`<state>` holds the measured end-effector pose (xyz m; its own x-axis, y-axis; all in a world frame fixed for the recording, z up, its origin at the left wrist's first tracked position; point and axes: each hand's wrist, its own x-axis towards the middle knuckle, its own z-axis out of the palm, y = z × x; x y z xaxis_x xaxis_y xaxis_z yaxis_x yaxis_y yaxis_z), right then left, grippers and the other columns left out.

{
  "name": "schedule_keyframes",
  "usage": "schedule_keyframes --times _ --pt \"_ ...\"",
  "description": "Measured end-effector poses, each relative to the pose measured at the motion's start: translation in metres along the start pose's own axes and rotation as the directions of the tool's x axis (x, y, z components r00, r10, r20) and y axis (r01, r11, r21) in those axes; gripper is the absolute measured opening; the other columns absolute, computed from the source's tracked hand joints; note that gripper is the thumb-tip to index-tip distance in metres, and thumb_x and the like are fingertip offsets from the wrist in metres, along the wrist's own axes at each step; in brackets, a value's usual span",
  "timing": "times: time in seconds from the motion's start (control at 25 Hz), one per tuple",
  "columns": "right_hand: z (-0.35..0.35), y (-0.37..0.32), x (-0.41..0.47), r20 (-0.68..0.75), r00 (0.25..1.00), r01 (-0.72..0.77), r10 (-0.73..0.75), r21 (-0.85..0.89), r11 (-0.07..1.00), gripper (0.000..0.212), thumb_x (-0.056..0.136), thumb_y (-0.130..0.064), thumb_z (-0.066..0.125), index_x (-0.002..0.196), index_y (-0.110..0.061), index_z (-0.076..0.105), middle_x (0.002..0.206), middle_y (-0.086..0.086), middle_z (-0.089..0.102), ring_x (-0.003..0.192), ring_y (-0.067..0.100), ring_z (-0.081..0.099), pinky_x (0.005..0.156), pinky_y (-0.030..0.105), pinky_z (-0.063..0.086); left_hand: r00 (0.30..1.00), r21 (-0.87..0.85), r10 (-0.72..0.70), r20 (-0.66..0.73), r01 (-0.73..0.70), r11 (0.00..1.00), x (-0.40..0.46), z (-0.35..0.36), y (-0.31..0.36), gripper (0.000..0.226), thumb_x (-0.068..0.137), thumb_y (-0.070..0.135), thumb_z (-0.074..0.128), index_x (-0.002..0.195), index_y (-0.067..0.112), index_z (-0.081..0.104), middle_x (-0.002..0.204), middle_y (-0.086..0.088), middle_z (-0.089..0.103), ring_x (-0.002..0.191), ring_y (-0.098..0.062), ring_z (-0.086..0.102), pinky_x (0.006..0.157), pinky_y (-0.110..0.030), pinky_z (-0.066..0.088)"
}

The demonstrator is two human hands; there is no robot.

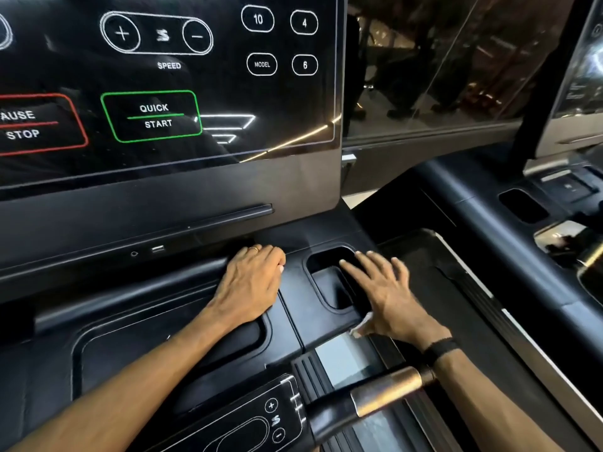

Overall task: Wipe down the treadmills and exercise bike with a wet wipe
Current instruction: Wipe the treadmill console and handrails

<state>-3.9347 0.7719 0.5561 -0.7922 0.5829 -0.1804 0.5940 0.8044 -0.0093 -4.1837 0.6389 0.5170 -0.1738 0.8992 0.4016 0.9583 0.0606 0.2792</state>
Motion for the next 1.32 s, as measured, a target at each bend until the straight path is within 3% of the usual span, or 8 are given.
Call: schedule_keyframes --times 0.12,0.32,0.52,0.68,0.76,0.96,1.16,1.32 --pt "0.001 -0.002 0.005 0.011 0.999 0.048 -0.048 -0.009 0.999 0.142 0.050 -0.071 0.084 0.160 -0.035 0.002 0.167 0.001 0.006 0.154 0.022 -0.004 0.119 0.051 -0.011 1.000 0.011 -0.013 -0.003 0.013 1.000 0.000 -0.001 0.000 0.010 0.094 0.023 0.045 0.093 0.020 0.054 0.082 0.003 0.059 0.077 -0.021 0.053 0.076 -0.038 0.040" --pt "0.014 0.071 -0.005 0.014 0.972 -0.236 0.236 0.127 0.963 0.150 0.029 -0.093 0.063 0.159 -0.040 0.009 0.166 -0.002 0.017 0.152 0.019 0.005 0.118 0.046 -0.003 0.999 -0.014 -0.035 -0.001 0.035 0.999 0.002 -0.005 0.005 0.009 0.090 0.024 0.046 0.090 0.020 0.054 0.078 0.004 0.059 0.072 -0.021 0.053 0.073 -0.038 0.042" --pt "0.026 0.086 -0.022 0.078 0.957 -0.282 0.280 0.480 0.830 0.132 0.043 -0.076 0.076 0.157 -0.040 0.019 0.152 -0.009 0.027 0.135 -0.008 0.003 0.117 0.031 -0.004 0.976 0.094 -0.213 0.046 0.208 0.974 0.020 -0.002 0.024 0.012 0.074 0.024 0.046 0.078 0.015 0.054 0.058 -0.002 0.061 0.056 -0.027 0.059 0.062 -0.034 0.048" --pt "0.041 0.103 -0.016 0.105 0.963 -0.265 0.249 0.554 0.789 0.134 0.030 -0.086 0.075 0.150 -0.049 0.030 0.152 -0.002 0.033 0.145 0.010 0.010 0.109 0.020 0.000 0.961 0.141 -0.275 0.022 0.269 0.953 0.026 0.004 0.033 0.025 0.074 0.031 0.035 0.073 0.015 0.054 0.052 -0.004 0.060 0.051 -0.027 0.058 0.062 -0.033 0.047" --pt "0.052 0.109 -0.016 0.123 0.955 -0.289 0.271 0.598 0.747 0.125 0.035 -0.084 0.080 0.147 -0.056 0.033 0.150 -0.009 0.035 0.145 0.012 0.017 0.112 0.025 0.005 0.959 0.093 -0.281 -0.034 0.283 0.955 0.025 0.004 0.031 0.024 0.073 0.032 0.035 0.071 0.016 0.053 0.049 -0.002 0.056 0.048 -0.026 0.056 0.060 -0.032 0.045" --pt "0.072 0.105 -0.022 0.062 0.952 -0.181 0.300 0.905 0.384 0.082 0.056 -0.077 0.082 0.130 -0.054 0.057 0.142 -0.021 0.056 0.136 0.002 0.047 0.121 0.043 0.030 0.953 0.036 -0.294 -0.078 0.297 0.954 0.023 0.005 0.030 0.019 0.074 0.030 0.041 0.072 0.017 0.054 0.050 0.001 0.055 0.047 -0.025 0.055 0.058 -0.030 0.044" --pt "0.066 0.093 -0.020 0.024 0.870 -0.280 0.492 0.846 0.453 0.075 0.066 -0.088 0.060 0.129 -0.047 0.063 0.127 -0.021 0.066 0.128 0.005 0.053 0.121 0.045 0.029 0.950 0.047 -0.301 -0.087 0.306 0.951 0.023 0.005 0.030 0.009 0.073 0.024 0.050 0.072 0.017 0.055 0.049 0.003 0.054 0.047 -0.023 0.054 0.058 -0.029 0.040" --pt "0.056 0.079 -0.028 -0.355 0.781 -0.181 0.514 0.658 0.730 0.062 0.083 -0.061 0.071 0.130 -0.021 0.065 0.136 0.001 0.062 0.128 0.016 0.052 0.113 0.049 0.035 0.947 0.044 -0.306 -0.096 0.311 0.949 0.022 0.005 0.029 0.015 0.075 0.028 0.044 0.073 0.018 0.055 0.050 0.004 0.052 0.046 -0.022 0.052 0.058 -0.028 0.035"
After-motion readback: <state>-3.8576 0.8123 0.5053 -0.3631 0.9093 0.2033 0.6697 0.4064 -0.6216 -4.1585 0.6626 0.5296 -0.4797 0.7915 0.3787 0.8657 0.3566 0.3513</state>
